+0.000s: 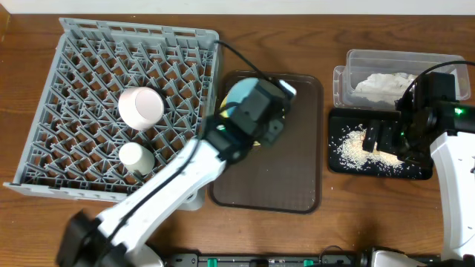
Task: Sort waste into correct bins and load items into the dishwasher
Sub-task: 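Carry the blue bowl left and set it in the dish rack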
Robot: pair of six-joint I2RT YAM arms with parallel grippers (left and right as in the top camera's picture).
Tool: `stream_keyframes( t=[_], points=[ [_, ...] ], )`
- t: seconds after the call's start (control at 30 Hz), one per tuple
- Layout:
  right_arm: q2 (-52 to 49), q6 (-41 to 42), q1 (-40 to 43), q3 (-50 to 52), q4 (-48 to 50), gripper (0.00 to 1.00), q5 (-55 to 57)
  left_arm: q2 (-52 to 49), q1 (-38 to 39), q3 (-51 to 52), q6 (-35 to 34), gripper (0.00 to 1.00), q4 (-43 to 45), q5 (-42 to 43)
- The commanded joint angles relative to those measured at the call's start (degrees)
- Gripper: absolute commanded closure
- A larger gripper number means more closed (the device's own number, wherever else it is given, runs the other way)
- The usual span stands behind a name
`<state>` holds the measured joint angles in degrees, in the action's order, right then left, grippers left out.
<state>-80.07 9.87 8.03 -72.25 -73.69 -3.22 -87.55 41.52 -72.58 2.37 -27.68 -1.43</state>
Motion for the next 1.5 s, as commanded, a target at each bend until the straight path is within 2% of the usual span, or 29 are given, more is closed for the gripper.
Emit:
stream_keyframes(
  t=[0.0, 0.13, 0.33, 0.47, 0.53, 0.63, 0.83, 1.0, 1.17, 1.23, 1.27, 1.33, 1.47],
  points=[
    [0.59, 0.35, 0.52, -0.37, -0.04, 0.01, -0.26, 3.61, -4.57, -0.44, -0.74, 0.94, -0.57, 6.01],
    [0.59, 0.35, 0.52, -0.37, -0.11, 0.01, -0.28, 5.38, -14.73, -0.44, -3.69, 0.94, -0.57, 19.17],
    [0.59, 0.35, 0.52, -0.37, -0.15, 0.01, -0.28, 3.63, -33.81, -0.44, -4.17, 0.94, 0.79, 46.29],
    [0.59, 0.35, 0.52, -0.37, -0.24, 0.01, -0.28, -0.24, -43.91, -0.42, -4.72, 0.94, 1.07, 59.47],
    [0.59, 0.35, 0.52, -0.37, -0.24, 0.01, -0.28, -4.26, -49.18, -0.42, -6.86, 0.94, 2.51, 68.11],
    [0.59, 0.37, 0.52, -0.37, -0.28, 0.01, -0.28, -9.84, -52.83, -0.42, -11.85, 0.94, 7.69, 78.03],
    [0.59, 0.35, 0.52, -0.37, -0.55, 0.01, -0.26, -17.81, -55.25, -0.42, -20.33, 0.94, 14.78, 80.35],
    [0.59, 0.35, 0.52, -0.37, -0.48, 0.01, -0.26, -20.79, -55.52, -0.42, -20.31, 0.94, 15.04, 79.82],
    [0.59, 0.35, 0.52, -0.37, -0.74, 0.01, -0.26, -21.07, -58.18, -0.42, -20.26, 0.94, 14.88, 72.22],
    [0.59, 0.35, 0.52, -0.37, -0.70, 0.01, -0.26, -21.07, -59.54, -0.42, -20.26, 0.85, 14.75, 71.21],
    [0.59, 0.35, 0.52, -0.37, -0.68, 0.01, -0.26, -21.07, -59.93, -0.42, -20.26, 0.83, 14.75, 71.21],
    [0.59, 0.35, 0.52, -0.37, -0.68, 0.01, -0.26, -21.07, -61.18, -0.42, -20.24, 0.59, 14.75, 70.95],
    [0.59, 0.35, 0.52, -0.37, -0.70, 0.01, -0.24, -21.00, -63.21, -0.42, -20.24, 0.31, 14.75, 71.01]
  ],
)
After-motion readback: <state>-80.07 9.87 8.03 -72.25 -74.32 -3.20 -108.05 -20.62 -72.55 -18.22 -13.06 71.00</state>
